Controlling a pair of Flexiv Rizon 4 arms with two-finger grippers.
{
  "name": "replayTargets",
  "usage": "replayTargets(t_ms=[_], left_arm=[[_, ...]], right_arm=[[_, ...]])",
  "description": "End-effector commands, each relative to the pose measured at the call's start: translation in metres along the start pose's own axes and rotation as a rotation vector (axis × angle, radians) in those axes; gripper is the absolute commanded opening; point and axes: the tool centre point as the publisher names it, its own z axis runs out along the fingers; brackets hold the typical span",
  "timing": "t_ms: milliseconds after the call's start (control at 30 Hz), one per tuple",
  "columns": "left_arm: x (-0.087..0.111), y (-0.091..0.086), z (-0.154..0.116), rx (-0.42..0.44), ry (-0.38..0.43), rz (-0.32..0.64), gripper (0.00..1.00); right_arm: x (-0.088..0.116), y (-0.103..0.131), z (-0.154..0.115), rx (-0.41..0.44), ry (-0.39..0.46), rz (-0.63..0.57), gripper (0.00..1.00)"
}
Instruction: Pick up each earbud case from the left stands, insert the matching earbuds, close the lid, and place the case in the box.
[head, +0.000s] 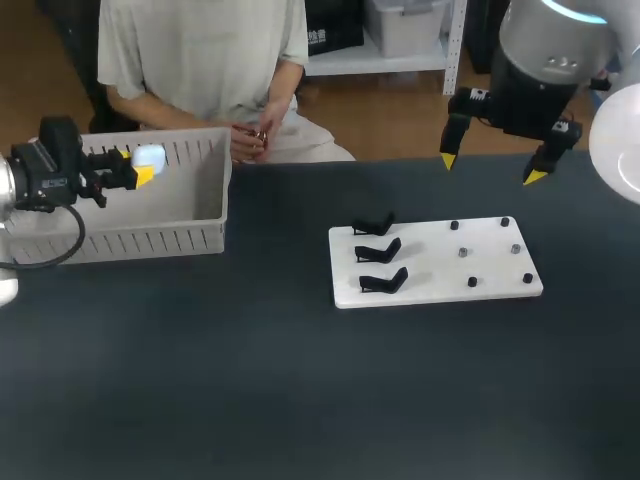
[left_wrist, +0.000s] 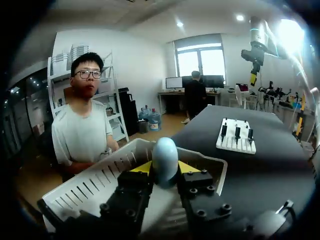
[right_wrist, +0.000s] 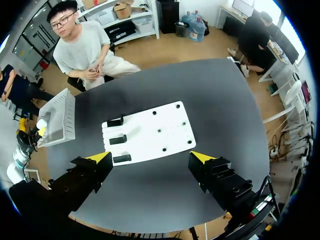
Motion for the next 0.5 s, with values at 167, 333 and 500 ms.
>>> replayTargets(t_ms=[167,333,500], left_arm=[[-0.012,-0.005,-0.017,-0.05,-0.001,0.03,1.0],[-0.028,-0.023,-0.03,-0.04,-0.028,0.064,1.0],[-0.044,-0.038,-0.037,-0.022,-0.064,0.087,1.0]], right_arm=[[0.002,-0.001,0.0,-0.001,-0.007,0.002,1.0],[0.002,-0.001,0.0,-0.001,-0.007,0.002,1.0],[0.002,-0.001,0.0,-0.001,-0.007,0.002,1.0]])
